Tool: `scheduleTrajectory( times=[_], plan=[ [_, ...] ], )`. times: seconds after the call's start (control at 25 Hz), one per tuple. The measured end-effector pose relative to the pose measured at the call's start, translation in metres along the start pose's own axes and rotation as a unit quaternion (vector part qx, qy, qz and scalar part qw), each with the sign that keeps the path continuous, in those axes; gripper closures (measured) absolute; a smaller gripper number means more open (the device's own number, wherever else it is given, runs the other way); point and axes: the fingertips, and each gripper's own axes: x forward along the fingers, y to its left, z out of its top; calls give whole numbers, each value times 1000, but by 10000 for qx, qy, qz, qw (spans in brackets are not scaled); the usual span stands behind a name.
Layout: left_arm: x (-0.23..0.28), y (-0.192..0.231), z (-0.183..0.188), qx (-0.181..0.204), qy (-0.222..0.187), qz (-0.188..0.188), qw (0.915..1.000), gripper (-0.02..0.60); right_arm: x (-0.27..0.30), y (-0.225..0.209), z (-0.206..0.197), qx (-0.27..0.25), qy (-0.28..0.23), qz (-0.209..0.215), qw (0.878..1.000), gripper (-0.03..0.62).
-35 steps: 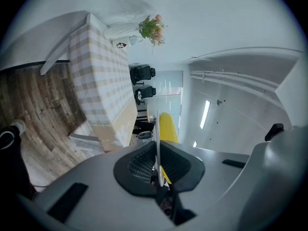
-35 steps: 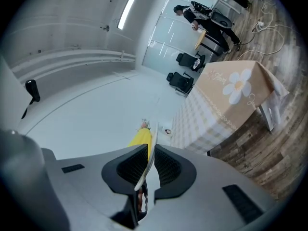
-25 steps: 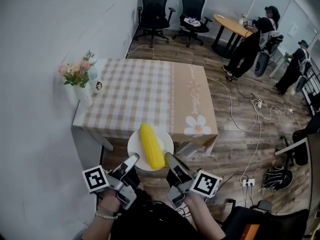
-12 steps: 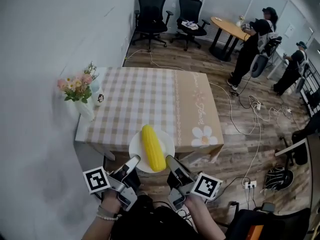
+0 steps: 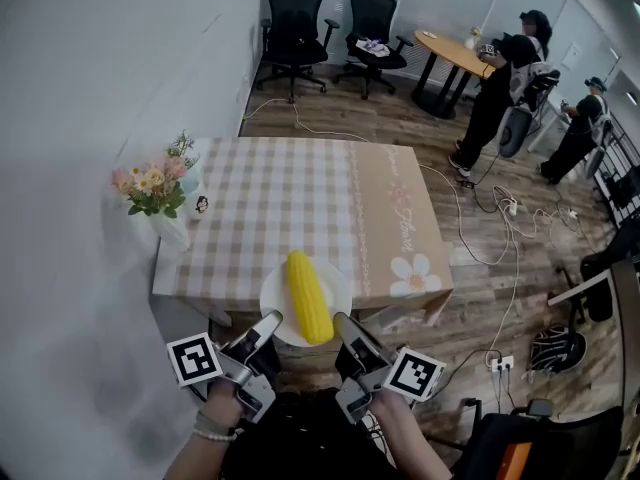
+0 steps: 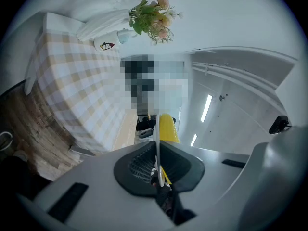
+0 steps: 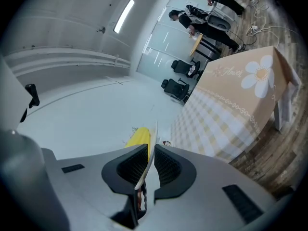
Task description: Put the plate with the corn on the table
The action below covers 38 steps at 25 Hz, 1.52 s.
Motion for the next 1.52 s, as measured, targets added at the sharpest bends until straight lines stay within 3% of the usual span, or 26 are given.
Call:
scheduleTrajectory(
  times=[0.72,0.92,1.12,1.52],
  plan=[
    [41,4,27,20,-198,25,9998,554,34,-22,37,-2,158,119,9998,523],
    [32,22,-4,2,-332,-9,9994,554,8,-39,21,-52,311,166,9994,523],
    [95,14,50,-4,-341,67,9994,554,64,-55,83,12,384,162,9991,523],
    [163,4,78,-72,-668,75,9977,554,99,-75,152,3,670,319,9972,523]
  ],
)
